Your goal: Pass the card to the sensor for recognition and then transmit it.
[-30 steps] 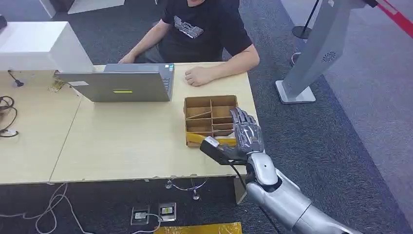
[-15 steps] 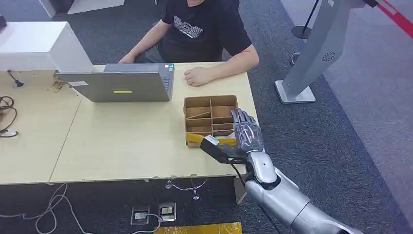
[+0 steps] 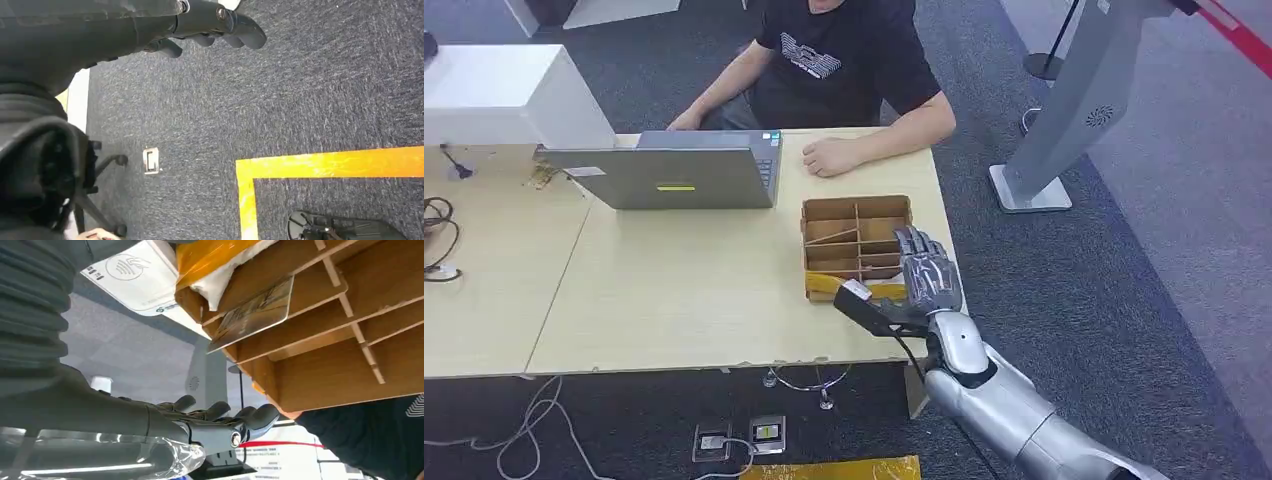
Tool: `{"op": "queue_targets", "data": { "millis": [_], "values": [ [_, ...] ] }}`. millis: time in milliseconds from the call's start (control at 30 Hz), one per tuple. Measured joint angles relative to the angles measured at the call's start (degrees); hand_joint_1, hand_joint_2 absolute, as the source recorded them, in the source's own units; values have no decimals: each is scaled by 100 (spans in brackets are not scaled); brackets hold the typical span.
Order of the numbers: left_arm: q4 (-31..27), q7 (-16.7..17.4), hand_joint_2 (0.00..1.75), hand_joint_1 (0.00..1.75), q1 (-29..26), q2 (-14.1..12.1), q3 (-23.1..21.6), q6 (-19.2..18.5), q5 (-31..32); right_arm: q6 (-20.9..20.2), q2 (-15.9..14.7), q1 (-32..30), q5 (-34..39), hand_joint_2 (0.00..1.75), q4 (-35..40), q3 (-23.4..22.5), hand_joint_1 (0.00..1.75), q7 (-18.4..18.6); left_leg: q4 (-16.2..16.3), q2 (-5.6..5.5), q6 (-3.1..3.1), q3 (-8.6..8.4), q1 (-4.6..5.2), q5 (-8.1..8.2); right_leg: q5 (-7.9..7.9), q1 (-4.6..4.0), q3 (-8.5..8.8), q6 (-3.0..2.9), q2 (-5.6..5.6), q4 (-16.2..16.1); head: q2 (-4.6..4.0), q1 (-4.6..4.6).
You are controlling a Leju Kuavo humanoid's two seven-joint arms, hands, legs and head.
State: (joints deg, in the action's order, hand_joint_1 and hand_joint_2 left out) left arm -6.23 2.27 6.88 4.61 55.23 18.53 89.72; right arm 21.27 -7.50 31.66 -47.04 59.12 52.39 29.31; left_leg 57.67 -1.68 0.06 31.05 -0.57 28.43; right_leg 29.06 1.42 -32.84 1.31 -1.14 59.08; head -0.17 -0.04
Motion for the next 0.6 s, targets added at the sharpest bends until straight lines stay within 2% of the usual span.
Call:
{"op": "queue_targets", "data": {
  "millis": [300,567,600],
  "values": [
    [0,0,0,0,0,-15,-7,0,-2,221,109,6,18,175,-251,83,0,-168,0,1,0,0,0,0,0,0,-1,0,0,0,0,2],
    [0,0,0,0,0,-17,-9,-20,0,441,278,6,135,175,-608,85,3,-465,0,1,0,0,0,0,0,0,-1,0,0,0,0,0],
    [0,-2,0,0,0,-17,-9,-17,0,441,295,6,133,175,-638,85,155,-468,0,1,0,0,0,0,0,0,-1,0,0,0,0,0]
  ]
}}
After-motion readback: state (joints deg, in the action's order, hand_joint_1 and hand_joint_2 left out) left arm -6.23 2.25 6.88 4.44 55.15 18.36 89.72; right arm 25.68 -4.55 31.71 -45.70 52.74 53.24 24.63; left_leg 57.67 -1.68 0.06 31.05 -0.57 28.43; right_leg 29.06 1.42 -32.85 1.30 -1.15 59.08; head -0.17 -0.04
